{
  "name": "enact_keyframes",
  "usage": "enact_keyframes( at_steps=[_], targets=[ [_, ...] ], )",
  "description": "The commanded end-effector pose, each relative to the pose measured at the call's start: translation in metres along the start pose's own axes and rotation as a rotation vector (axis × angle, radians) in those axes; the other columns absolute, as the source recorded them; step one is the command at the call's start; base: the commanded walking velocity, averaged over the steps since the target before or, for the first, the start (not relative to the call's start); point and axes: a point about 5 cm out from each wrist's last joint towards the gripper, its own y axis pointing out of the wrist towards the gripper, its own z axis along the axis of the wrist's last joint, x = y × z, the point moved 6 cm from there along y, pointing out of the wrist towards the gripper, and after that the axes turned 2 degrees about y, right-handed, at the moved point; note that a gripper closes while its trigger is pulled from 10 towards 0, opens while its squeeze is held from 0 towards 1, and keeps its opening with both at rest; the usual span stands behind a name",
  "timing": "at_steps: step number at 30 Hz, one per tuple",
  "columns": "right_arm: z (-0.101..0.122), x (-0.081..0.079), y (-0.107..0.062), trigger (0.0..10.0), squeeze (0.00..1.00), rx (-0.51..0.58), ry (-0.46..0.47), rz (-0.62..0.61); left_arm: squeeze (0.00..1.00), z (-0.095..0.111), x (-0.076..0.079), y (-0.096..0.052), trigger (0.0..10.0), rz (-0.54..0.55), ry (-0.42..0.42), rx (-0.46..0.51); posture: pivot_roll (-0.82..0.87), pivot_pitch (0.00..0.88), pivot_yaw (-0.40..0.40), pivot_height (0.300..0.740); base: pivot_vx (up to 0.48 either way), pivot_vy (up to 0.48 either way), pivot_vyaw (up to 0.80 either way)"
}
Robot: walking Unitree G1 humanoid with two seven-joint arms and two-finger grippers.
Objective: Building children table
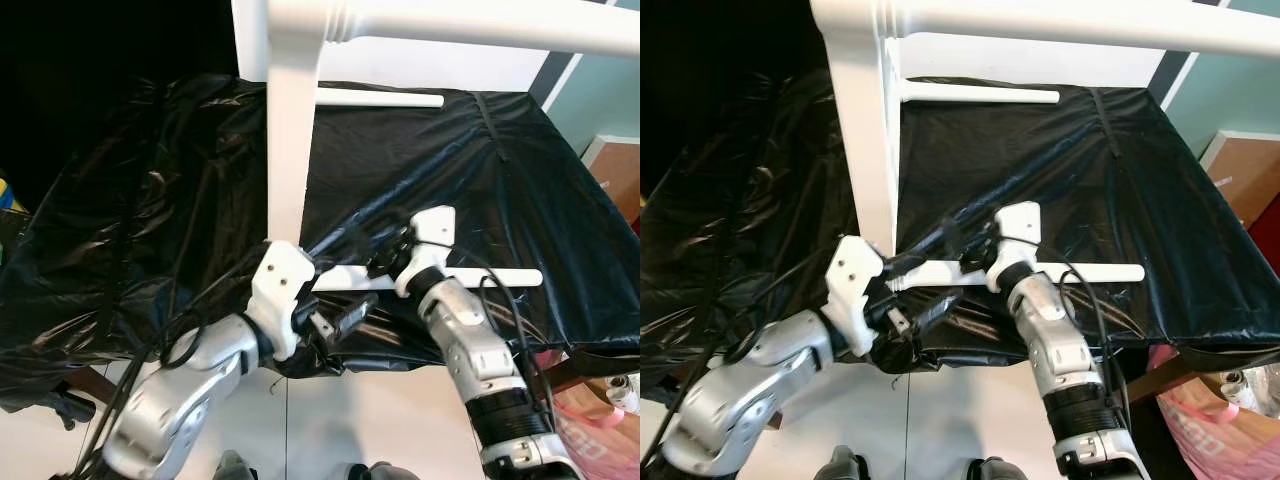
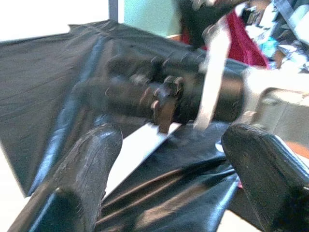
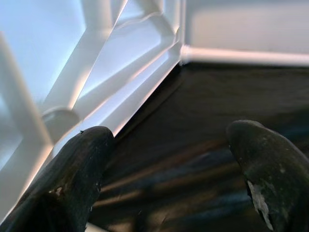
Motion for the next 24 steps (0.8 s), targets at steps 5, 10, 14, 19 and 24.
enact_keyframes(
  at_steps=[5,10,14,19,24],
  targets=[
    [0.028,0.024,-0.003,10.0,0.0,0.101,-0.082,-0.171,0.0,-0.025,-0.035,0.036,10.0,0.255,-0.012,-0.043,0.05,0.109,-0.07,0.74,0.0,0.0,0.0],
    [0.03,0.019,-0.008,10.0,0.0,0.109,-0.114,-0.203,0.0,-0.034,-0.064,0.044,10.0,0.406,-0.023,-0.053,0.03,0.096,-0.058,0.74,0.0,0.0,0.0],
    [0.03,0.025,-0.012,10.0,0.0,0.111,-0.152,-0.219,0.0,-0.046,-0.095,0.025,10.0,0.524,0.015,-0.085,0.02,0.083,-0.046,0.74,0.0,0.0,0.0],
    [0.021,0.026,-0.019,10.0,0.0,0.079,-0.16,-0.222,0.0,-0.054,-0.11,0.005,10.0,0.572,0.03,-0.097,0.02,0.078,-0.044,0.74,0.0,0.0,0.0],
    [0.025,0.019,-0.025,10.0,0.0,0.106,-0.246,-0.205,0.0,-0.044,-0.061,0.034,10.0,0.385,-0.006,-0.031,0.03,0.077,-0.043,0.74,0.0,0.0,0.0]
  ],
)
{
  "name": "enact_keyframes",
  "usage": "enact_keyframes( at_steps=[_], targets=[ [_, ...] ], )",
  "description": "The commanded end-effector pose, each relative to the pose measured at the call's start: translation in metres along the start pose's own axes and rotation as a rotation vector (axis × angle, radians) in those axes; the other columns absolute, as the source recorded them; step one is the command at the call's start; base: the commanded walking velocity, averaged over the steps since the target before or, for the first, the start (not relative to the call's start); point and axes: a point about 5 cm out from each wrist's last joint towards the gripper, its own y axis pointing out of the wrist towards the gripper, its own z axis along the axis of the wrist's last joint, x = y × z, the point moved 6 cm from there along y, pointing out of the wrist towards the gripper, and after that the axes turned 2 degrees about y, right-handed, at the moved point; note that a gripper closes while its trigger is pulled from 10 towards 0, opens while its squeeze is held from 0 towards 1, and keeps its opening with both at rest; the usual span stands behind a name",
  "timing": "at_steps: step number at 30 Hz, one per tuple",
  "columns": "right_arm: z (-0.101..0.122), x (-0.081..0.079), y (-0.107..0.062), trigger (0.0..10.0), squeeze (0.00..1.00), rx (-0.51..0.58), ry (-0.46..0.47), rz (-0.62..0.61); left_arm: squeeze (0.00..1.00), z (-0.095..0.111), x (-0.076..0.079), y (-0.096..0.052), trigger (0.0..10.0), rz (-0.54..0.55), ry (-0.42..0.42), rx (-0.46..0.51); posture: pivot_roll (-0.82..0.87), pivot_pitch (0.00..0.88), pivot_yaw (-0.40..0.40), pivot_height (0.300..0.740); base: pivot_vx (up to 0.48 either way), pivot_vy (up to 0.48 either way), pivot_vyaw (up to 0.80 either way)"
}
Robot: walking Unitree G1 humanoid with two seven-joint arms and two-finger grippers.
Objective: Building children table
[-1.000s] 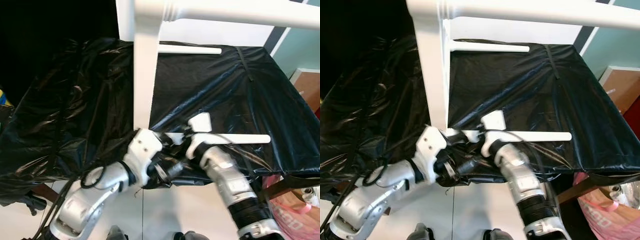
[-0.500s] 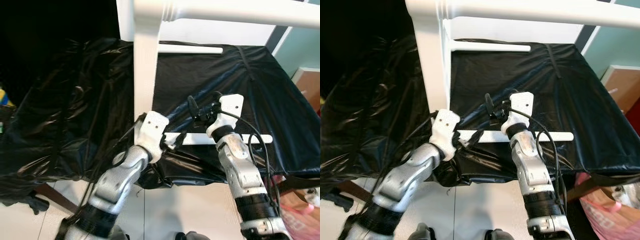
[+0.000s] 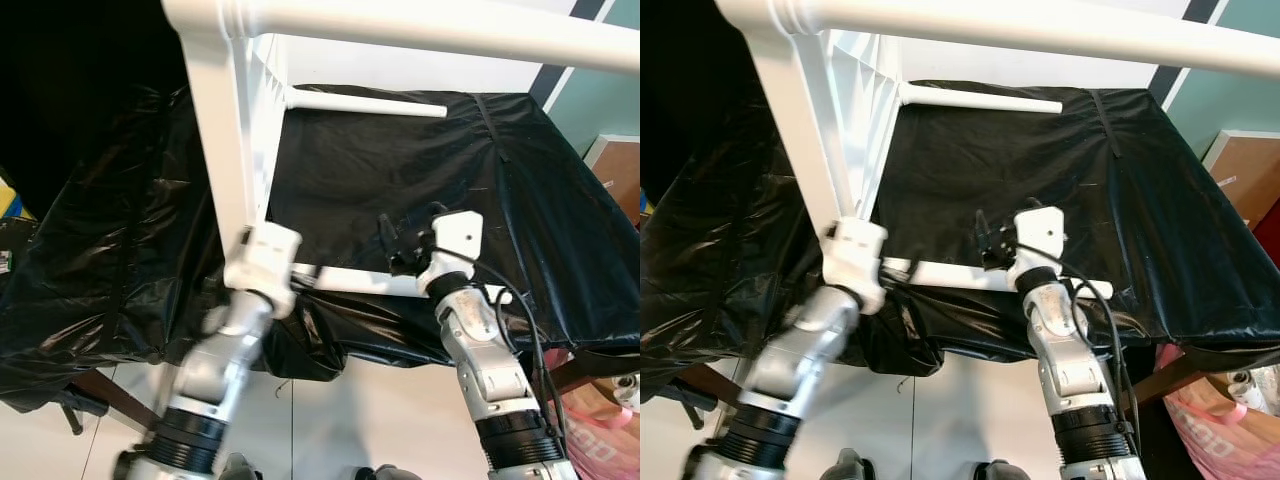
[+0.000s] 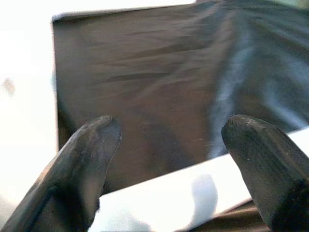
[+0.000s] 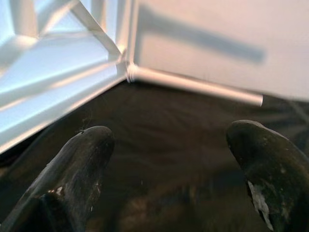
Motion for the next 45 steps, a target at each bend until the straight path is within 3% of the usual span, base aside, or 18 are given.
enact_keyframes(
  at_steps=[1,3,4,6,7,9,12,15,17,20,22,25,28,30,35,42,43,45],
  targets=[
    [0.01,0.005,-0.003,10.0,0.0,0.043,-0.044,-0.021,0.0,-0.001,0.012,-0.001,10.0,-0.041,0.002,0.002,0.02,0.078,-0.042,0.74,0.0,0.0,0.0],
    [0.035,0.012,-0.008,10.0,0.0,0.145,-0.169,-0.079,0.0,-0.004,0.031,-0.001,10.0,-0.11,0.017,-0.008,0.02,0.085,-0.039,0.74,0.0,0.0,0.0],
    [0.042,0.013,-0.01,10.0,0.0,0.174,-0.211,-0.097,0.0,-0.005,0.033,-0.001,10.0,-0.118,0.015,-0.012,0.02,0.085,-0.039,0.74,0.0,0.0,0.0],
    [0.057,0.021,-0.015,10.0,0.0,0.23,-0.316,-0.164,0.0,-0.005,0.034,0.0,10.0,-0.122,0.015,-0.015,0.02,0.092,-0.034,0.74,0.0,0.0,0.0],
    [0.057,0.021,-0.015,10.0,0.0,0.23,-0.316,-0.164,0.0,-0.005,0.034,0.0,10.0,-0.122,0.015,-0.015,0.02,0.092,-0.034,0.74,0.0,0.0,0.0],
    [0.076,0.028,-0.021,10.0,0.0,0.293,-0.466,-0.243,0.0,-0.003,0.035,0.003,10.0,-0.128,0.017,-0.015,0.01,0.095,-0.028,0.74,0.0,0.0,0.0],
    [0.081,0.029,-0.023,10.0,0.0,0.312,-0.505,-0.261,0.0,-0.003,0.035,0.003,10.0,-0.129,0.018,-0.015,0.01,0.095,-0.028,0.74,0.0,0.0,0.0],
    [0.117,0.039,-0.029,10.0,0.0,0.428,-0.698,-0.381,0.0,0.001,0.034,0.009,10.0,-0.137,0.023,-0.009,-0.01,0.105,-0.007,0.74,0.0,0.0,0.0],
    [0.117,0.039,-0.029,10.0,0.0,0.428,-0.698,-0.381,0.0,0.001,0.034,0.009,10.0,-0.137,0.023,-0.009,-0.01,0.105,-0.007,0.74,0.0,0.0,0.0],
    [0.149,0.036,-0.037,10.0,0.0,0.568,-0.845,-0.445,0.0,0.007,0.034,0.017,10.0,-0.144,0.031,0.005,-0.03,0.11,0.003,0.74,0.0,0.0,0.0],
    [0.149,0.036,-0.037,10.0,0.0,0.568,-0.845,-0.445,0.0,0.007,0.034,0.017,10.0,-0.144,0.031,0.005,-0.03,0.11,0.003,0.74,0.0,0.0,0.0],
    [0.172,0.032,-0.04,10.0,0.0,0.663,-0.932,-0.488,0.0,0.013,0.033,0.024,10.0,-0.144,0.026,0.021,-0.05,0.119,0.006,0.74,0.0,0.0,0.0],
    [0.174,0.033,-0.04,10.0,0.0,0.668,-0.934,-0.498,0.0,0.014,0.033,0.025,10.0,-0.144,0.026,0.024,-0.05,0.119,0.006,0.74,0.0,0.0,0.0],
    [0.186,0.033,-0.044,10.0,0.0,0.723,-0.974,-0.513,0.0,0.02,0.033,0.033,10.0,-0.146,0.024,0.041,-0.06,0.127,0.01,0.74,0.0,0.0,0.0],
    [0.192,0.029,-0.041,10.0,0.0,0.75,-1.037,-0.475,0.0,0.026,0.034,0.04,10.0,-0.151,0.022,0.053,-0.08,0.13,0.014,0.74,0.0,0.0,0.0],
    [0.201,0.028,-0.027,10.0,0.0,0.727,-1.088,-0.396,0.0,0.035,0.034,0.05,10.0,-0.156,0.017,0.076,-0.09,0.132,0.013,0.74,0.0,0.0,0.0],
    [0.201,0.023,-0.014,10.0,0.0,0.688,-1.139,-0.299,0.0,0.041,0.033,0.056,10.0,-0.157,0.017,0.091,-0.1,0.134,0.016,0.74,0.0,0.0,0.0],
    [0.201,0.022,-0.009,10.0,0.0,0.668,-1.156,-0.257,0.0,0.044,0.033,0.059,10.0,-0.158,0.014,0.098,-0.1,0.136,0.018,0.74,0.0,0.0,0.0]
  ],
)
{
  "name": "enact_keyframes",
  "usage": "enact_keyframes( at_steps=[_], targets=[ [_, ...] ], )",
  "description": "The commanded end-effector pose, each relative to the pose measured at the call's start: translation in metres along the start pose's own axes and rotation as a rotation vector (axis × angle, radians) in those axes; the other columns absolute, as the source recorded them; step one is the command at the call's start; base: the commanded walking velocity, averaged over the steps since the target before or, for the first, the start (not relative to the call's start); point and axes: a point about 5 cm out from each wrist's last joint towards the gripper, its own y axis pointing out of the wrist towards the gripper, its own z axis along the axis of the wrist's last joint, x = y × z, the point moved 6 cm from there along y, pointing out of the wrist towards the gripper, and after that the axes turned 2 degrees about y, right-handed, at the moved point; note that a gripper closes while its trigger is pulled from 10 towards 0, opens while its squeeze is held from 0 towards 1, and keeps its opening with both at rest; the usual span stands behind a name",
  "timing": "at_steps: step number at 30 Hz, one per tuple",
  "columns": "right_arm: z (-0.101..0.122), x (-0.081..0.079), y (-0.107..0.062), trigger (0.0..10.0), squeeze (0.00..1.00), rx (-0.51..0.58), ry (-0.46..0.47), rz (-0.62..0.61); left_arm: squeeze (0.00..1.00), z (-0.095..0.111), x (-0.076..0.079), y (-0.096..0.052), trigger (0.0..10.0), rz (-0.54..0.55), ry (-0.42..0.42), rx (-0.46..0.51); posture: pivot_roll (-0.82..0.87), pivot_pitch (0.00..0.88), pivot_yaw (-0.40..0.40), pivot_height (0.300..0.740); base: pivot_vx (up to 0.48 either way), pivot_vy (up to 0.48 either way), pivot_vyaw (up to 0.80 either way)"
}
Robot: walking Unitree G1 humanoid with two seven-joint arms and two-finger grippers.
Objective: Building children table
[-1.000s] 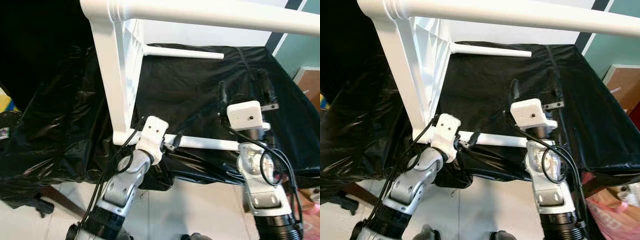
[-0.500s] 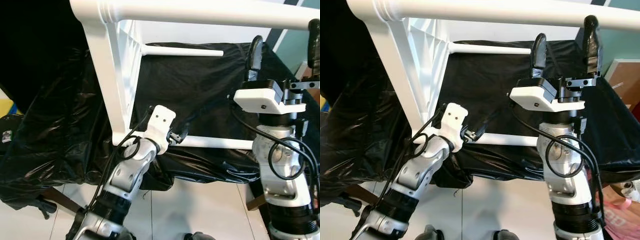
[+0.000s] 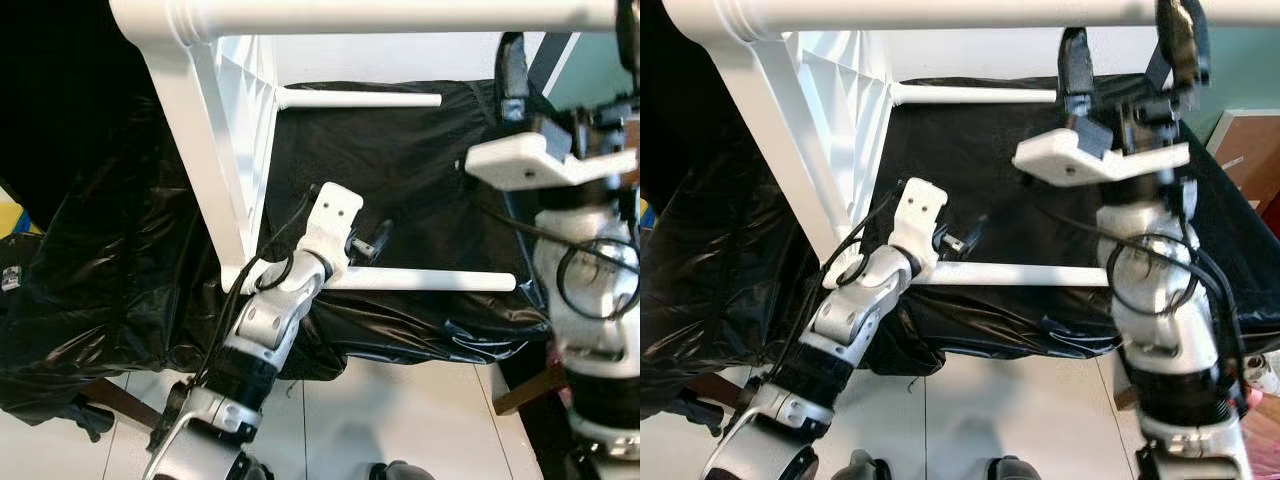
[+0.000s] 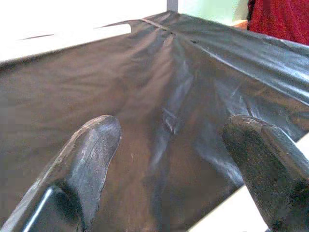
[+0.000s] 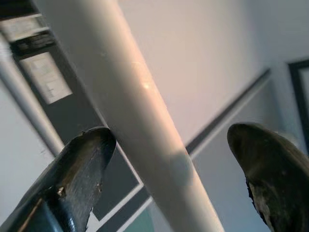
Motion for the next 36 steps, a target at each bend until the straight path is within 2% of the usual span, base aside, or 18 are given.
enact_keyframes(
  at_steps=[1,10,14,18,19,20,21,24,25,26,27,30,31,32,33,34,35,36],
  targets=[
    [-0.001,-0.004,0.002,10.0,0.0,0.0,0.009,0.047,0.0,0.0,0.004,0.002,10.0,-0.04,-0.007,0.006,-0.1,0.136,0.018,0.74,0.0,0.0,0.0],
    [0.004,-0.028,0.012,10.0,0.0,0.084,-0.018,0.297,0.0,0.016,0.002,0.017,10.0,-0.047,-0.025,0.049,-0.12,0.133,0.028,0.74,0.0,0.0,0.0],
    [0.007,-0.03,0.016,10.0,0.0,0.101,-0.022,0.328,0.0,0.016,0.001,0.019,10.0,-0.041,-0.033,0.05,-0.13,0.132,0.031,0.74,0.0,0.0,0.0],
    [0.009,-0.026,0.03,10.0,0.0,0.099,0.005,0.407,0.0,0.012,-0.009,0.03,10.0,0.01,-0.073,0.03,-0.15,0.13,0.03,0.74,0.0,0.0,0.0],
    [0.009,-0.025,0.033,6.7,0.0,0.099,0.013,0.422,0.0,0.008,-0.013,0.033,10.0,0.033,-0.1,0.02,-0.15,0.129,0.029,0.74,0.0,0.0,0.0],
    [0.01,-0.024,0.035,6.7,0.0,0.101,0.017,0.433,0.0,0.006,-0.015,0.035,10.0,0.048,-0.118,0.014,-0.15,0.128,0.031,0.74,0.0,0.0,0.0],
    [0.009,-0.022,0.037,0.0,0.0,0.085,0.041,0.443,0.0,-0.002,-0.018,0.035,10.0,0.078,-0.129,-0.007,-0.16,0.127,0.032,0.74,0.0,0.0,0.0],
    [0.006,-0.02,0.039,0.0,0.0,0.059,0.076,0.448,0.0,-0.009,-0.021,0.034,10.0,0.105,-0.142,-0.025,-0.16,0.128,0.032,0.74,0.0,0.0,0.0],
    [0.003,-0.017,0.043,0.0,0.0,0.019,0.13,0.442,0.0,-0.017,-0.024,0.034,10.0,0.132,-0.159,-0.043,-0.17,0.128,0.034,0.74,0.0,0.0,0.0],
    [-0.001,-0.013,0.046,10.0,0.0,-0.035,0.221,0.426,0.0,-0.024,-0.026,0.032,10.0,0.155,-0.173,-0.061,-0.17,0.127,0.032,0.74,0.0,0.0,0.0],
    [-0.001,-0.013,0.046,10.0,0.0,-0.035,0.221,0.426,0.0,-0.024,-0.026,0.032,10.0,0.155,-0.173,-0.061,-0.17,0.127,0.032,0.74,0.0,0.0,0.0],
    [-0.008,-0.01,0.048,10.0,0.0,-0.152,0.425,0.386,0.0,-0.031,-0.032,0.03,10.0,0.205,-0.214,-0.073,-0.17,0.13,0.033,0.74,0.0,0.0,0.0],
    [-0.011,-0.012,0.046,4.7,0.0,-0.201,0.521,0.381,0.0,-0.032,-0.037,0.029,10.0,0.232,-0.219,-0.072,-0.17,0.131,0.033,0.74,0.0,0.0,0.0],
    [-0.013,-0.014,0.045,4.7,0.0,-0.232,0.586,0.381,0.0,-0.033,-0.041,0.029,10.0,0.249,-0.221,-0.072,-0.17,0.131,0.033,0.74,0.0,0.0,0.0],
    [-0.013,-0.014,0.045,4.7,0.0,-0.232,0.586,0.381,0.0,-0.033,-0.041,0.029,10.0,0.249,-0.221,-0.072,-0.17,0.131,0.033,0.74,0.0,0.0,0.0],
    [-0.012,-0.012,0.045,2.2,0.0,-0.231,0.594,0.373,0.0,-0.035,-0.046,0.028,10.0,0.274,-0.228,-0.073,-0.17,0.134,0.035,0.74,0.0,0.0,0.0],
    [-0.011,-0.01,0.046,2.2,0.0,-0.227,0.591,0.366,0.0,-0.036,-0.049,0.028,10.0,0.29,-0.235,-0.073,-0.17,0.134,0.035,0.74,0.0,0.0,0.0],
    [-0.012,-0.009,0.046,10.0,0.0,-0.258,0.658,0.341,0.0,-0.038,-0.055,0.025,10.0,0.322,-0.247,-0.075,-0.16,0.135,0.032,0.74,0.0,0.0,0.0]
  ],
)
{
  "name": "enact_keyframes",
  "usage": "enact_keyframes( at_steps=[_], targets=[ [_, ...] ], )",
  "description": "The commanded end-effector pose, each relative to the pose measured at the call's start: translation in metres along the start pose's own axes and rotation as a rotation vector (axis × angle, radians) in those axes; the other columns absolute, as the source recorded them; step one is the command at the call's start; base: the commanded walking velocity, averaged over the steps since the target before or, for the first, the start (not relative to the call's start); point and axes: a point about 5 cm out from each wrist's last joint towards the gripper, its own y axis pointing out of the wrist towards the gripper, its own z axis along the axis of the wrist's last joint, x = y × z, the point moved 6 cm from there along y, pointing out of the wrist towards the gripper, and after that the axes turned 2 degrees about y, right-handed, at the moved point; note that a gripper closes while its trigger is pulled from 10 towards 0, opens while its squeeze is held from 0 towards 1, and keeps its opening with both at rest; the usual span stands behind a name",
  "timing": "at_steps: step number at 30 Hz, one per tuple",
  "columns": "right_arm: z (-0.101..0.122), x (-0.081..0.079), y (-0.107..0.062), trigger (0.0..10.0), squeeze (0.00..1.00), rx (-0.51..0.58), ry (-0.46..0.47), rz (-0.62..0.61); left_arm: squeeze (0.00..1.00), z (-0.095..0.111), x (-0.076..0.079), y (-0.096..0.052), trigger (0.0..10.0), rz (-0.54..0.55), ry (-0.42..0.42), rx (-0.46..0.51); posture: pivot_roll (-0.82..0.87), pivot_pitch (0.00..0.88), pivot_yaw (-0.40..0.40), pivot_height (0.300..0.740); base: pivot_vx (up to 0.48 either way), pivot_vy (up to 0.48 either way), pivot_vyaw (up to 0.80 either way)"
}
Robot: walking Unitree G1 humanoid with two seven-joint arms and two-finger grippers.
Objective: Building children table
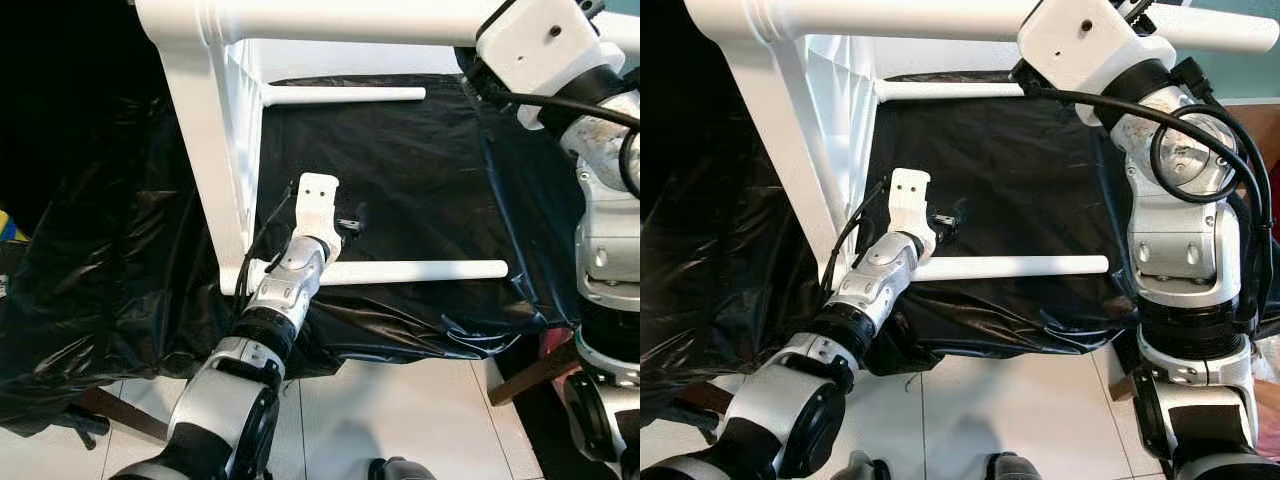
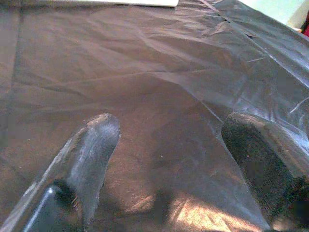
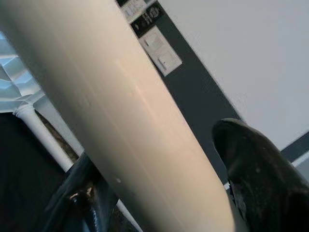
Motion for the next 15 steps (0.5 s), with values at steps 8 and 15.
enact_keyframes(
  at_steps=[8,15],
  targets=[
    [-0.009,0.03,-0.008,10.0,0.0,-0.022,0.689,-0.193,0.0,0.028,-0.048,-0.001,10.0,0.233,-0.032,0.076,-0.15,0.141,0.022,0.74,0.0,0.0,0.0],
    [-0.024,0.049,-0.016,10.0,0.0,-0.019,0.897,-0.296,0.0,0.108,-0.04,-0.001,10.0,0.19,-0.019,0.285,-0.13,0.138,0.015,0.74,0.0,0.0,0.0]
  ],
)
